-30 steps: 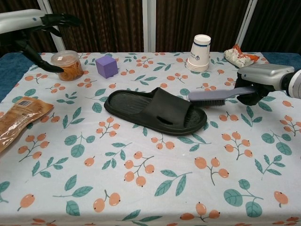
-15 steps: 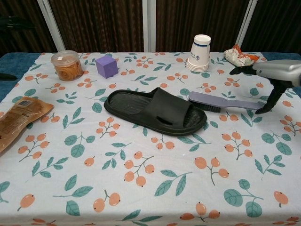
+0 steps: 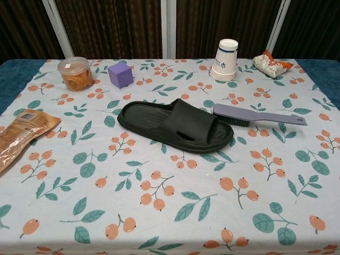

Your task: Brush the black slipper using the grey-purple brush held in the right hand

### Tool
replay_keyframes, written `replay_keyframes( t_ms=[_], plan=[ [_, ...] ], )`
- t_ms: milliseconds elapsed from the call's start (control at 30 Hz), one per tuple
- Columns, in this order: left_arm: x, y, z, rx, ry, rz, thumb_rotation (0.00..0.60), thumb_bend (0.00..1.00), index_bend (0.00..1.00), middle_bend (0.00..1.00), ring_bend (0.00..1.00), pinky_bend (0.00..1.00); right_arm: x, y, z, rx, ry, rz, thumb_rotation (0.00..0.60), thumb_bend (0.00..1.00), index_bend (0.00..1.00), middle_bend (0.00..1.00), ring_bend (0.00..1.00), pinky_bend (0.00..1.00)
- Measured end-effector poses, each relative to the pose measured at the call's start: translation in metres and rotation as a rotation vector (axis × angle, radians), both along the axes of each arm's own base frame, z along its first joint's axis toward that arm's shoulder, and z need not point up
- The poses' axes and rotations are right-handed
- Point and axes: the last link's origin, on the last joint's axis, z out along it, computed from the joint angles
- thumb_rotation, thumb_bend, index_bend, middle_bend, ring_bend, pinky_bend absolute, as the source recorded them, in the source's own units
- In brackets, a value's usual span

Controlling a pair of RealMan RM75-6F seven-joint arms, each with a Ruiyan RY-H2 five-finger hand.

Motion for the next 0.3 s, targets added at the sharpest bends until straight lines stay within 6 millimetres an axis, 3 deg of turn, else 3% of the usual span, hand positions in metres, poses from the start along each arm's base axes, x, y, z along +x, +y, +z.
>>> replay_keyframes(
  t_ms=[233, 300],
  plan=[
    [0.002, -0.041, -0.006, 0.065, 0.044, 0.024, 0.600, 0.18, 0.11, 0.16, 0.05, 0.14, -0.019, 0.073, 0.007, -0.065, -0.047, -0.040, 0.600, 0.24, 0.04, 0.17, 0.08, 0.18],
    [0.007, -0.047, -0.010, 0.067, 0.038, 0.009, 0.600, 0.18, 0.11, 0.16, 0.05, 0.14, -0.019, 0.082, 0.005, -0.062, -0.042, -0.041, 0.600, 0.24, 0.03, 0.16, 0.08, 0.18]
  ],
)
